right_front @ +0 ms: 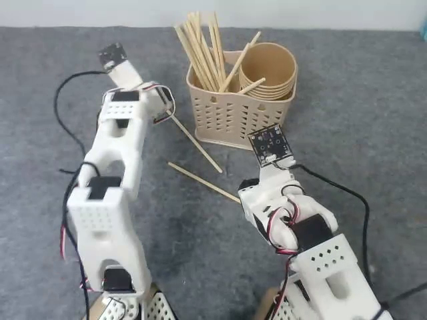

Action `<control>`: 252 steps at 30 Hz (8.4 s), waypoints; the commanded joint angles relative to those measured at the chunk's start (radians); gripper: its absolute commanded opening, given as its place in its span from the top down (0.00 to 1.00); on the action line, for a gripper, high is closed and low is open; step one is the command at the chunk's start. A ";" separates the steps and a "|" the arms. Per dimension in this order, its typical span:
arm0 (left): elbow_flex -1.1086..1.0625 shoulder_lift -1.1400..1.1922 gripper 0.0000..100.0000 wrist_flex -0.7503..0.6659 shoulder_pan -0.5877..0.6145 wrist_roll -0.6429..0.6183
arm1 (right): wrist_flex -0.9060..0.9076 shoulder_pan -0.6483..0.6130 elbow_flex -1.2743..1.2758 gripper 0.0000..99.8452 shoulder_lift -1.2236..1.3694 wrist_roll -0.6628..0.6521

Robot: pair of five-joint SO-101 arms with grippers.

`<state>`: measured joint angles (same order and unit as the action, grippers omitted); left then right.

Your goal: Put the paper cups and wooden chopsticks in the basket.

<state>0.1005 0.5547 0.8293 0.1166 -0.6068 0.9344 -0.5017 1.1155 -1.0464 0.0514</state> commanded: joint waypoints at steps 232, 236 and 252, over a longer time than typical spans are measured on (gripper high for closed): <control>0.237 -0.436 0.99 -0.592 -0.356 0.463 | 0.203 0.397 -0.072 0.99 -0.769 0.055; 0.237 -0.414 0.99 -0.623 -0.350 0.463 | 0.234 0.397 -0.071 0.99 -0.765 0.055; 0.269 -0.632 0.83 -0.261 -0.259 0.459 | 0.239 0.397 -0.071 0.99 -0.765 0.051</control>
<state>0.3107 0.0913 0.4580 -0.1765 -0.1465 1.1630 -0.1181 1.0495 -1.8121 0.1250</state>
